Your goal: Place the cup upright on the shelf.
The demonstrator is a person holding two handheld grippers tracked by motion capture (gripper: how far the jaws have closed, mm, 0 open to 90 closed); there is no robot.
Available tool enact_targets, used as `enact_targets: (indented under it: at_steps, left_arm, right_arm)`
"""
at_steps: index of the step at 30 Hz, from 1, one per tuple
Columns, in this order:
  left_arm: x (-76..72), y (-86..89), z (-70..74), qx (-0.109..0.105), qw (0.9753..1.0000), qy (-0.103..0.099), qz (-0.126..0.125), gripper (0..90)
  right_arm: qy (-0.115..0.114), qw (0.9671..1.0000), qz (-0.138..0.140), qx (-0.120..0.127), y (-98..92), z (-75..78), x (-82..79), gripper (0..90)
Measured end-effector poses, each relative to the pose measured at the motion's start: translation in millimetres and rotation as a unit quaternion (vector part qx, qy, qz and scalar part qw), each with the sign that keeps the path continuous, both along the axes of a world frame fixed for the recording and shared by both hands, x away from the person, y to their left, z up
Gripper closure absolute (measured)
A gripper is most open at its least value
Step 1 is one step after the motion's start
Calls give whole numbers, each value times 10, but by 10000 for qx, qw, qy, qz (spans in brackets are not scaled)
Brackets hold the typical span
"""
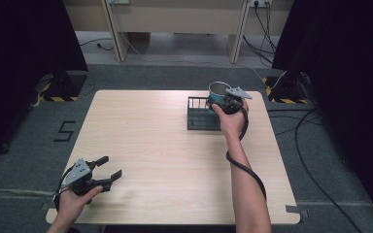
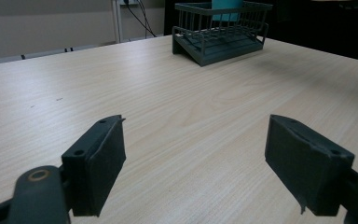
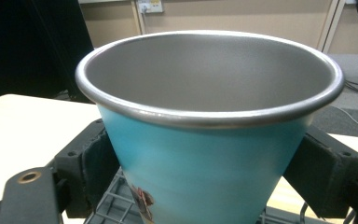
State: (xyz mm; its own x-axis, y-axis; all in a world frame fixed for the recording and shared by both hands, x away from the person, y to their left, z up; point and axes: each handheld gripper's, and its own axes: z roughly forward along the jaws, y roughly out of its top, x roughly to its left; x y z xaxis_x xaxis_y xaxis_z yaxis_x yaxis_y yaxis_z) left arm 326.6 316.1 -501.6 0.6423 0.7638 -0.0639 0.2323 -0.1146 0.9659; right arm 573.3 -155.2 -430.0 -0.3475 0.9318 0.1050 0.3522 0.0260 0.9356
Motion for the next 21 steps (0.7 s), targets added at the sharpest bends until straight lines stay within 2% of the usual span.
enact_targets:
  at_steps: [21]
  left_arm:
    - [-1, 5, 1, -8, 10000, -4, -6, 194]
  right_arm:
    - [312, 9993, -94, -180, 0, -126, 34, 169]
